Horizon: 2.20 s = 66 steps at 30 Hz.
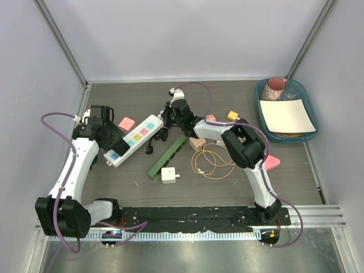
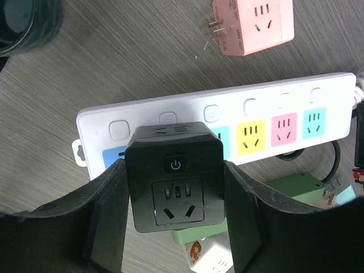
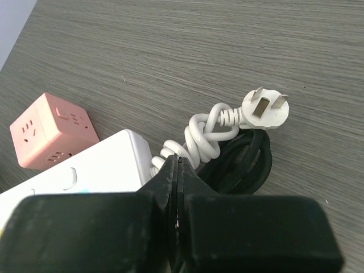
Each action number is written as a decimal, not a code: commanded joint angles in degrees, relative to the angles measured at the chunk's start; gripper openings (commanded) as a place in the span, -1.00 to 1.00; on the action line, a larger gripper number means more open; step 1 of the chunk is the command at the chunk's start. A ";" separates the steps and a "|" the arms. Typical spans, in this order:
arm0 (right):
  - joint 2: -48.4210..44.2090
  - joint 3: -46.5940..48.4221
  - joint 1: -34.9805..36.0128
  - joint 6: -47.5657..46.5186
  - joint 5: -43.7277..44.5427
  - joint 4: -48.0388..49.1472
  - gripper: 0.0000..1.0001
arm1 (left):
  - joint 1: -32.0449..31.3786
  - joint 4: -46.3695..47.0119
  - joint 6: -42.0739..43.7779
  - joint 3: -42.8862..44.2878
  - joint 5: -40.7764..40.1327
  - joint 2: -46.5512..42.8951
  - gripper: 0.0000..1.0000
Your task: Pull the plug off the socket
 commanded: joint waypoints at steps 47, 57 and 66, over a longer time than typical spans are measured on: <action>-11.10 -6.47 0.38 17.63 -5.03 -16.49 0.12 | -0.16 19.49 -1.14 0.27 0.65 5.53 -1.00; -5.65 0.12 2.14 14.74 0.93 -27.19 -0.17 | -0.16 20.72 -0.97 -1.40 1.70 6.67 -0.99; -11.44 -6.11 1.88 8.14 11.92 -33.35 -0.57 | -0.34 22.74 -0.79 -3.69 2.41 6.67 -0.99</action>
